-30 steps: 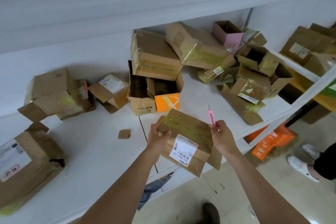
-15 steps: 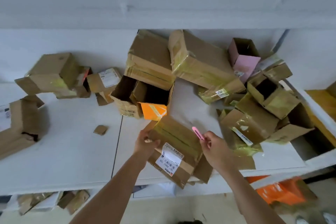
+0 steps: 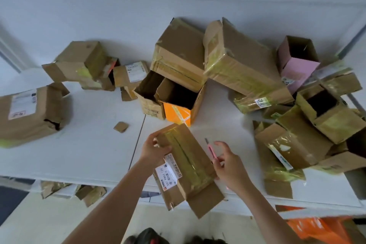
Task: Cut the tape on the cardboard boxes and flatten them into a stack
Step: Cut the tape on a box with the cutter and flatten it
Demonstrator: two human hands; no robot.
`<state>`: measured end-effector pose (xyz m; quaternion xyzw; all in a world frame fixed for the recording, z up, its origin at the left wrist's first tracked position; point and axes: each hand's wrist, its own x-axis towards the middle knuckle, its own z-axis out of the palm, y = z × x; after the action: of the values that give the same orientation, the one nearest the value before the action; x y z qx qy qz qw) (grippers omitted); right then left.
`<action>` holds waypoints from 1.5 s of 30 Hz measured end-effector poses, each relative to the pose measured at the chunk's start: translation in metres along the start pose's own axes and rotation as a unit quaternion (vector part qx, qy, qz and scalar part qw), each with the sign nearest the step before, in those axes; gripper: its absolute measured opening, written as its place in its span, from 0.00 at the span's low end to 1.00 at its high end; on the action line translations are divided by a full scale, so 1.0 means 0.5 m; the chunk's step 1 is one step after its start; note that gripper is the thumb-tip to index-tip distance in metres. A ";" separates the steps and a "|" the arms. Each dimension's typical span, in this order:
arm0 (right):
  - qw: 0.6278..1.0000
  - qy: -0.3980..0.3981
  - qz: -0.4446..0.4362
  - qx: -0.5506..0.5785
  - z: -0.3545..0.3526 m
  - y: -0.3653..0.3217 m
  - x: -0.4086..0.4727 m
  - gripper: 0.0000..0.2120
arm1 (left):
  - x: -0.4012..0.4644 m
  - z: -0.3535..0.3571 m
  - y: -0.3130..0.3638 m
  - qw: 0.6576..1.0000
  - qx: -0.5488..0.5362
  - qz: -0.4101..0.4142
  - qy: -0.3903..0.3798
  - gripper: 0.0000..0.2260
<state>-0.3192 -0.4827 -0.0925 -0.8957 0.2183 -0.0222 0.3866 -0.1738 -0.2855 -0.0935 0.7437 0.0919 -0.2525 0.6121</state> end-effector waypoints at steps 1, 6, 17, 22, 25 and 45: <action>0.999 0.047 -0.018 -0.007 0.001 -0.002 0.000 0.18 | 0.001 -0.002 -0.003 1.000 -0.008 -0.006 -0.001 0.25; 0.979 0.085 -0.077 0.170 -0.025 -0.040 0.021 0.14 | 0.004 0.010 -0.013 1.000 -0.010 0.000 0.026 0.26; 0.959 0.018 -0.202 0.200 0.042 -0.105 0.056 0.06 | 0.001 0.010 -0.038 0.999 -0.040 0.005 0.021 0.26; 0.958 0.003 -0.177 0.224 0.064 -0.119 0.090 0.11 | 0.002 0.013 -0.039 0.998 -0.057 -0.001 0.018 0.26; 0.957 0.012 -0.181 0.228 0.077 -0.111 0.100 0.10 | 0.003 0.012 -0.041 0.998 -0.057 0.004 0.015 0.24; 0.957 -0.020 -0.260 0.128 0.110 -0.084 0.116 0.13 | -0.002 0.016 -0.034 0.999 -0.028 0.001 0.033 0.20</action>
<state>-0.2394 -0.4434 -0.1094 -0.8646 -0.0344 -0.1319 0.4836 -0.1846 -0.2889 -0.1087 0.7341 0.1185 -0.2251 0.6296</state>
